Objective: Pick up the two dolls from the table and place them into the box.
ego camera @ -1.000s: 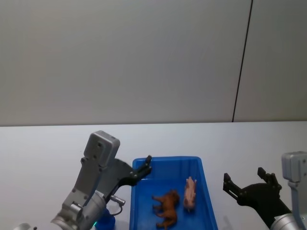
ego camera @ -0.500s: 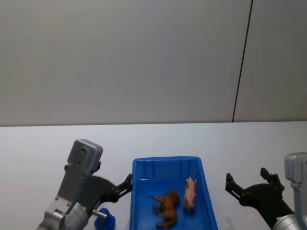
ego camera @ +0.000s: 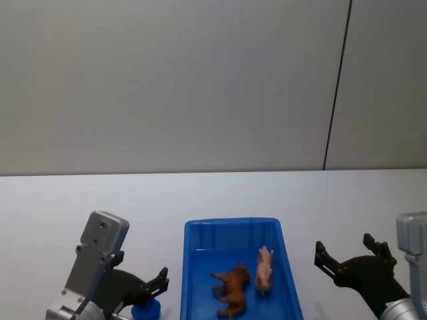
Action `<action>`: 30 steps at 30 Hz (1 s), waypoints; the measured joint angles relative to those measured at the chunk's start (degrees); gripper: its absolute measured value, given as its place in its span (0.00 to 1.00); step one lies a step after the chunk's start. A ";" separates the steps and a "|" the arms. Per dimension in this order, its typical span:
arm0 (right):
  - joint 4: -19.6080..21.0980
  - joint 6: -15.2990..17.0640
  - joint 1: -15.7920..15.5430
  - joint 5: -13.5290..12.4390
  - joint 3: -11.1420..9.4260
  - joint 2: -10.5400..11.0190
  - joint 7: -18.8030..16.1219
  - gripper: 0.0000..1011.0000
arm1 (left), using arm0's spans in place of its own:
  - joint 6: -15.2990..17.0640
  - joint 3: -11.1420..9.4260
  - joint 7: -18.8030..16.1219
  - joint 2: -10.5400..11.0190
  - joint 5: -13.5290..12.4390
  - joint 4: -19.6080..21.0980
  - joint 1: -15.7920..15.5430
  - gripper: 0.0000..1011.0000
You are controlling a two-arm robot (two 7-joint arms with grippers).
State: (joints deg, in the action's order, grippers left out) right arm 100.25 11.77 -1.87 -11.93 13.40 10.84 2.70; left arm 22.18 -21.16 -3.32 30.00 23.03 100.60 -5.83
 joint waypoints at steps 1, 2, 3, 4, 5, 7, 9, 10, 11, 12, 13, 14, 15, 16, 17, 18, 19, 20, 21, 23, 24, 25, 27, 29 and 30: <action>0.00 0.00 0.00 0.00 0.00 0.00 0.01 0.99 | 0.18 0.04 0.00 0.08 0.14 0.00 0.11 0.99; 0.00 0.00 -0.01 0.00 0.00 0.01 0.01 0.99 | 0.43 0.12 0.11 0.21 0.40 0.00 0.30 0.99; 0.02 0.00 -0.02 0.00 0.00 0.02 0.02 0.99 | 0.64 0.18 0.25 0.35 0.57 -0.05 0.50 0.99; 0.02 0.00 -0.02 0.00 0.00 0.02 0.03 0.99 | 0.74 0.21 0.35 0.40 0.66 -0.10 0.59 0.99; 0.03 0.00 -0.02 0.00 0.00 0.02 0.03 0.99 | 0.84 0.22 0.44 0.44 0.76 -0.17 0.68 0.99; 0.04 0.00 -0.04 0.00 0.01 0.04 0.04 0.99 | 1.08 0.28 0.80 0.56 0.99 -0.34 0.92 0.99; 0.06 0.00 -0.05 0.00 0.01 0.04 0.05 0.99 | 1.27 0.31 1.16 0.64 1.20 -0.61 1.15 0.99; 0.06 0.00 -0.05 0.00 0.00 0.04 0.06 0.99 | 1.27 0.31 1.16 0.64 1.20 -0.61 1.15 0.99; 0.06 0.00 -0.05 0.00 0.01 0.04 0.07 0.99 | 1.36 0.32 1.43 0.66 1.32 -0.78 1.25 0.99; 0.06 0.00 -0.05 0.00 0.01 0.04 0.07 0.99 | 1.40 0.33 1.55 0.67 1.34 -0.92 1.32 0.99; 0.07 0.00 -0.06 0.00 0.01 0.04 0.07 0.99 | 1.47 0.33 1.82 0.67 1.39 -1.12 1.39 0.99; 0.07 0.00 -0.06 0.00 0.01 0.04 0.07 0.99 | 1.50 0.33 1.94 0.67 1.41 -1.19 1.42 0.99; 0.07 0.00 -0.06 0.00 0.01 0.04 0.08 0.99 | 1.53 0.33 2.07 0.66 1.43 -1.35 1.45 0.99; 0.07 0.00 -0.06 0.00 0.01 0.04 0.08 0.99 | 1.56 0.33 2.24 0.65 1.44 -1.46 1.48 0.99; 0.07 0.00 -0.06 0.00 0.01 0.04 0.08 0.99 | 1.62 0.32 2.47 0.60 1.45 -1.70 1.52 0.99; 0.07 0.01 -0.06 0.00 0.01 0.04 0.08 0.99 | 1.65 0.31 2.58 0.56 1.45 -1.88 1.54 0.99; 0.07 0.01 -0.06 0.00 0.01 0.04 0.08 0.99 | 1.66 0.30 2.70 0.52 1.45 -2.00 1.54 0.99; 0.07 0.01 -0.06 0.00 0.01 0.04 0.08 0.99 | 1.70 0.26 2.92 0.45 1.45 -2.25 1.56 0.99; 0.07 0.01 -0.06 0.00 0.01 0.04 0.08 0.99 | 1.74 0.21 3.16 0.36 1.43 -2.49 1.56 0.98; 0.07 0.00 -0.06 0.00 0.01 0.04 0.08 0.99 | 1.77 0.17 3.37 0.26 1.36 -2.76 1.56 0.94; 0.07 0.01 -0.06 0.00 0.01 0.04 0.07 0.99 | 1.78 0.13 3.49 0.18 1.31 -2.94 1.56 0.93; 0.07 0.01 -0.06 0.01 0.01 0.04 0.07 0.99 | 1.79 0.10 3.71 0.07 1.19 -3.23 1.53 0.89; 0.07 0.01 -0.06 0.01 0.01 0.04 0.07 0.99 | 1.79 0.06 3.96 -0.06 1.00 -3.52 1.47 0.85; 0.07 0.01 -0.06 0.01 0.01 0.04 0.07 0.99 | 1.79 -0.01 4.26 -0.24 0.78 -3.98 1.36 0.80; 0.07 0.01 -0.06 0.00 0.01 0.04 0.07 0.99 | 1.76 -0.04 4.47 -0.36 0.55 -4.26 1.29 0.75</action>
State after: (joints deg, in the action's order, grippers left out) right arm 100.32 11.78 -1.94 -11.92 13.41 10.88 2.77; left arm 23.94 -21.20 1.16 29.64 23.58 96.34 -4.54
